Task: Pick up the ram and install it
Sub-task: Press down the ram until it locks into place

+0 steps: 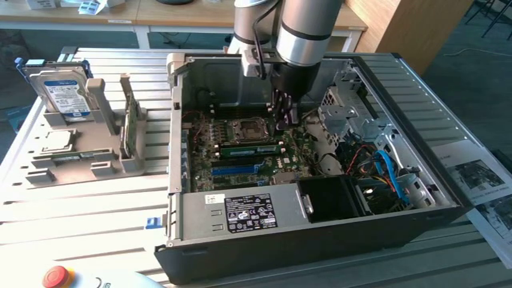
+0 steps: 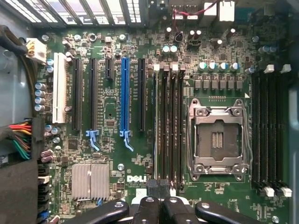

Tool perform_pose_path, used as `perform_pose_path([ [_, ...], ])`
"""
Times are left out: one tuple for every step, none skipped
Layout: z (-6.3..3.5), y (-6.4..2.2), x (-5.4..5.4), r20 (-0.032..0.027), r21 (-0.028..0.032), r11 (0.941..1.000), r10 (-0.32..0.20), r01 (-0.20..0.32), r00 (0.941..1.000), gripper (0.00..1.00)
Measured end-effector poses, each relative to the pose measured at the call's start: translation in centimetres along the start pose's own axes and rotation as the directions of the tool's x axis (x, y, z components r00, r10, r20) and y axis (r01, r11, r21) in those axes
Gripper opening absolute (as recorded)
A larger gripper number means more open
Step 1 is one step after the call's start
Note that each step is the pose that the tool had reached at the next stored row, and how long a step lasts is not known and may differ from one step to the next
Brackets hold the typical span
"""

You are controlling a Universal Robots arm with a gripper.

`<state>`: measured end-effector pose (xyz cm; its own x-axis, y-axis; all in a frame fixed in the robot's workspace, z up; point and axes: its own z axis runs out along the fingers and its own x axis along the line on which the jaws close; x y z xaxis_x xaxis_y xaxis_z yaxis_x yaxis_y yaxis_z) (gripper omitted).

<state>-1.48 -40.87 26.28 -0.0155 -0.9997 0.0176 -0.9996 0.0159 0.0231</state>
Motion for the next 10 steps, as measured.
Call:
perform_pose_path([
  [0.17,-0.01,0.0,0.0001,0.0,1.0,0.0,0.0,1.0,0.1],
  [0.34,-0.01,0.0,0.0001,0.0,1.0,0.0,0.0,1.0,0.1],
  [0.51,-0.01,0.0,0.0002,0.0,1.0,0.0,0.0,1.0,0.1],
  [0.65,-0.02,0.0,0.0002,0.0001,1.0,0.0,0.0,1.0,0.1],
  [0.78,-0.02,0.0,0.0001,0.0,1.0,0.0,0.0,1.0,0.1],
  [0.9,-0.02,0.0,0.0001,0.0001,1.0,0.0,0.0,1.0,0.1],
  [1.02,-0.03,0.0,0.0001,0.0,1.0,0.0,0.0,1.0,0.1],
  [1.16,-0.03,0.0,0.0002,0.0001,1.0,0.0,0.0,1.0,0.1],
  [1.3,-0.03,0.0,0.0001,0.0,1.0,0.0,0.0,1.0,0.1],
  [1.45,-0.04,0.0,0.0001,0.0,1.0,0.0,0.0,1.0,0.1],
])
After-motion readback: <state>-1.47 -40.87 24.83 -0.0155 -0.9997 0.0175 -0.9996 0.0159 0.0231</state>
